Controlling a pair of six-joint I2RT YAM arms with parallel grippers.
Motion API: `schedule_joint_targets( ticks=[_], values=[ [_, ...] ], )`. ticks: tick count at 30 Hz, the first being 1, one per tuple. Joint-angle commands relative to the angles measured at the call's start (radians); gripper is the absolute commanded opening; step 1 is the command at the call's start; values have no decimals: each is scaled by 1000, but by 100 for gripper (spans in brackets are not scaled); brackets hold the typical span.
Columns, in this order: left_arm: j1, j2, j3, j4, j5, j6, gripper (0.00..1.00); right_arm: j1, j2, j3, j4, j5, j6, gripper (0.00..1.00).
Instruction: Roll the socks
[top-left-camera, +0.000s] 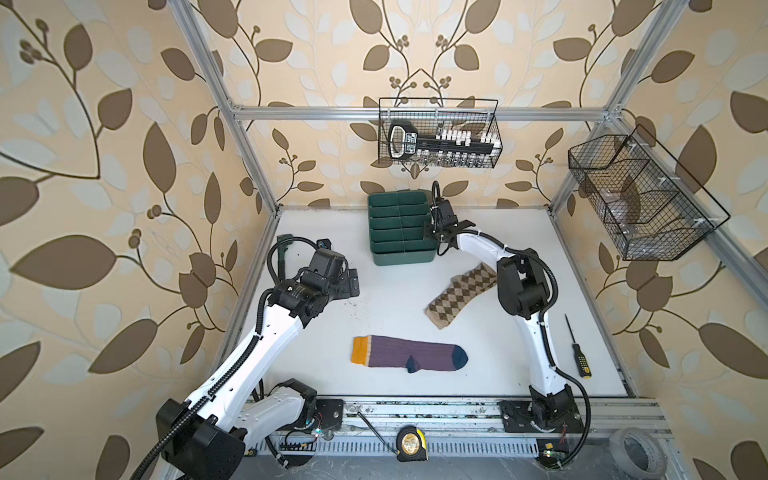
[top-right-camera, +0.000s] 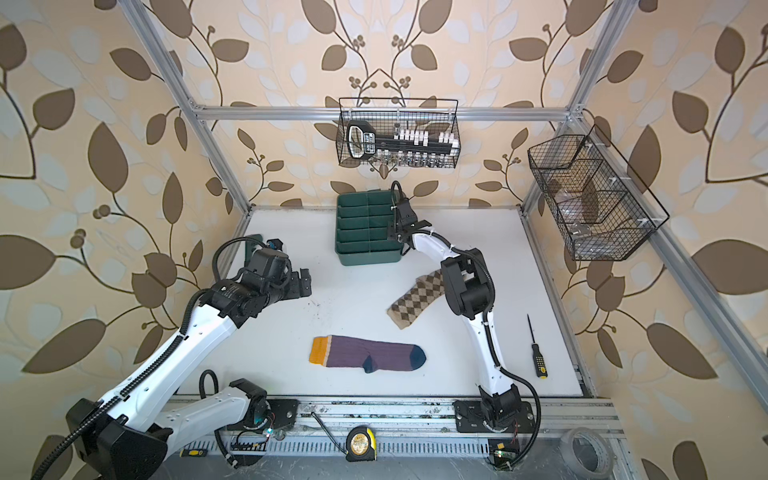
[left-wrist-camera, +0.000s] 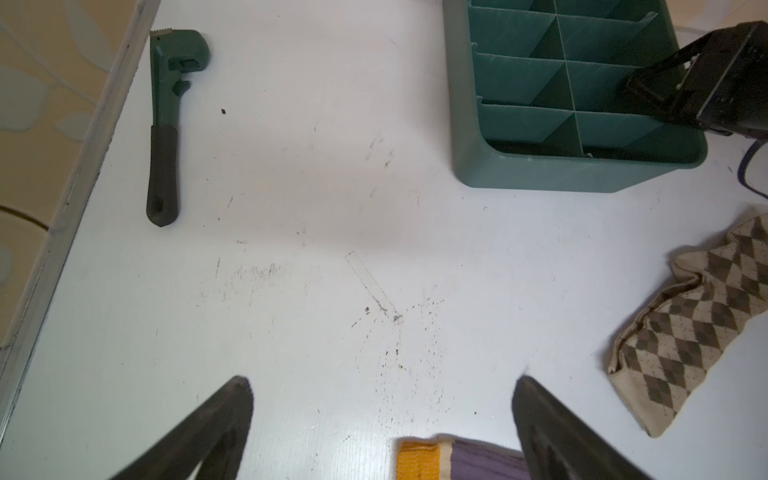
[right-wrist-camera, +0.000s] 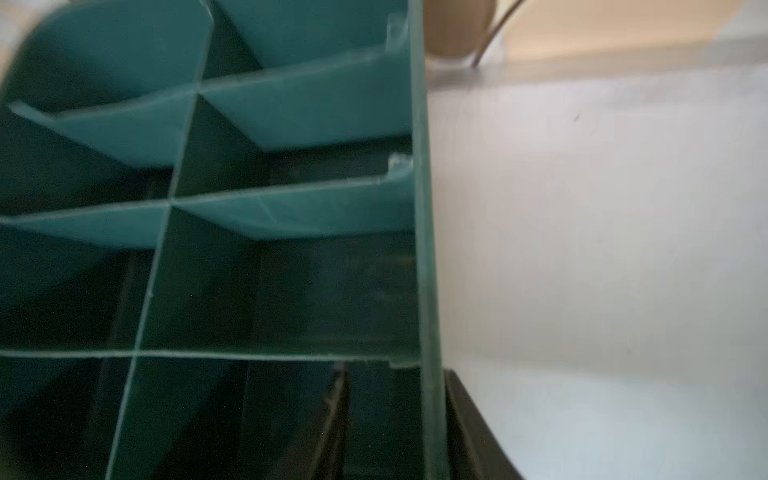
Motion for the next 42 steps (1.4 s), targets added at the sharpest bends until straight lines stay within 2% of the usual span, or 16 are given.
schedule_joint_targets(
  ticks=[1,4,6,9,11,13,16,19,22,27,32,37,39,42],
  values=[
    [-11,129,175,41,-94,18,99,49,-121,-201,68,3,-17,38],
    [-11,243,293,49,-132,60,99,72,-160,-276,95,4,-40,38],
    [-11,321,380,43,-170,110,99,83,-167,-302,104,3,-57,34],
    [-10,447,484,26,-237,136,99,85,-167,-301,83,-9,-80,15],
    [-10,481,526,18,-225,116,99,85,-173,-304,76,-22,-98,9],
    [-8,489,549,7,-210,73,99,86,-178,-304,61,-54,-111,8],
    [-3,467,553,0,-165,25,99,97,-208,-336,72,-51,-82,4],
    [-3,409,485,27,-122,20,99,136,-228,-337,58,-5,-35,2],
    [-3,305,391,54,-129,4,99,192,-245,-346,56,66,57,0],
    [-3,86,247,45,-137,-57,99,294,-242,-375,124,82,283,0],
    [-5,-104,164,-5,-144,-81,99,402,-231,-403,203,162,469,0],
    [-11,-224,115,-46,-102,-129,99,481,-208,-375,198,216,596,0],
    [-11,-276,101,-55,-120,-130,99,509,-210,-385,220,238,650,0],
    [-11,-324,82,-56,-155,-105,99,528,-199,-351,240,281,654,4]
  ],
)
